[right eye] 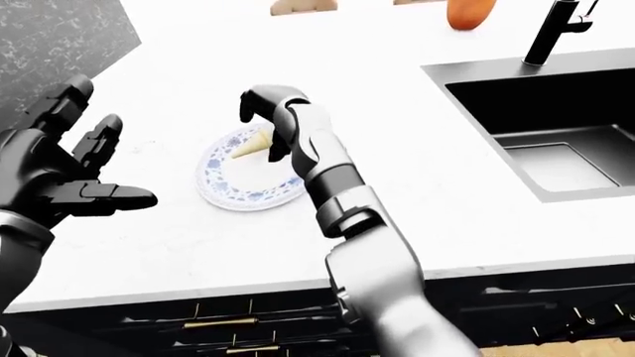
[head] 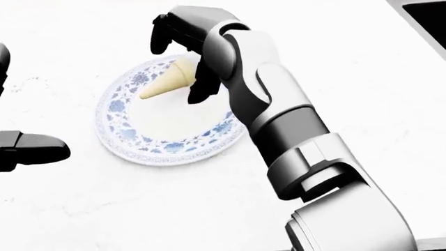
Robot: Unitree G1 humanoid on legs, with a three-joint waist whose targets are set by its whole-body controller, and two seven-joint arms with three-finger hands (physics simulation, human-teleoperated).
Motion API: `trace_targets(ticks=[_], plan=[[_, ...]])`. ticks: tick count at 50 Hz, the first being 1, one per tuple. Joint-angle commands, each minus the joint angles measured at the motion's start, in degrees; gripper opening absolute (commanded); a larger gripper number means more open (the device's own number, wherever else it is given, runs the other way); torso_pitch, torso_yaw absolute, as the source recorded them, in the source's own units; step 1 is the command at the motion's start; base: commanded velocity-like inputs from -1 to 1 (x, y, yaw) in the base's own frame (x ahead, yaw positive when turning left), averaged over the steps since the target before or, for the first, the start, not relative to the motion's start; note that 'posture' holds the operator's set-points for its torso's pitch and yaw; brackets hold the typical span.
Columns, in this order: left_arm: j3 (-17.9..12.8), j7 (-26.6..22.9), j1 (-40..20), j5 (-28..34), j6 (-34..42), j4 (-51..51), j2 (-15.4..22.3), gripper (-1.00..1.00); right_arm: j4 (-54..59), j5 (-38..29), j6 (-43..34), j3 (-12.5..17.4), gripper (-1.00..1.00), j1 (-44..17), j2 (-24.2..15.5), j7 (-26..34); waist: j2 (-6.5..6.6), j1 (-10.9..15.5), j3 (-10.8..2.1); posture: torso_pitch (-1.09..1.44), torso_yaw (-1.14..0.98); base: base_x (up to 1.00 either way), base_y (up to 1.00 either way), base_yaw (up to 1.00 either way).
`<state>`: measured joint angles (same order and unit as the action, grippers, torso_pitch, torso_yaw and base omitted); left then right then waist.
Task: Move the dessert items from the plate to the tray.
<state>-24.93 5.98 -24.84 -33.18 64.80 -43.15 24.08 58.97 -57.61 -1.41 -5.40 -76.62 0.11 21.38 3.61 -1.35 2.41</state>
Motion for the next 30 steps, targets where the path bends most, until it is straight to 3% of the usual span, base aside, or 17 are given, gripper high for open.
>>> trace_targets(ticks=[1, 8, 15, 30], plan=[[-0.9, 0.35, -1.6, -0.16, -1.37, -1.12, 0.95, 1.0, -0.99, 0.22, 0.56, 0.12, 0.13, -1.82, -0.07, 0.39, 0.29, 0.03, -1.32, 0.0, 0.0, 0.0, 0.0, 0.0], [-0.77, 0.73, -1.9, -0.55, -1.48, -0.84, 1.29, 1.0, -1.59, -0.37, 0.71, -0.17, 0.1, -1.24, -0.13, 1.02, 0.29, 0.02, -1.42, 0.0, 0.0, 0.0, 0.0, 0.0], [-0.58, 1.0, -1.67, -0.75, -1.92, -0.8, 1.36, 1.0, -0.26, -5.86, 3.29, -2.12, 0.06, 0.61, -0.1, -0.03, 0.25, 0.02, -1.57, 0.0, 0.0, 0.0, 0.0, 0.0], [-0.44, 0.47, -0.4, -0.35, -3.59, -0.35, 0.93, 1.0, -0.33, -10.05, 4.85, -1.72, -0.7, 0.58, 0.64, -1.05, 0.2, -0.03, -1.79, 0.0, 0.0, 0.0, 0.0, 0.0]])
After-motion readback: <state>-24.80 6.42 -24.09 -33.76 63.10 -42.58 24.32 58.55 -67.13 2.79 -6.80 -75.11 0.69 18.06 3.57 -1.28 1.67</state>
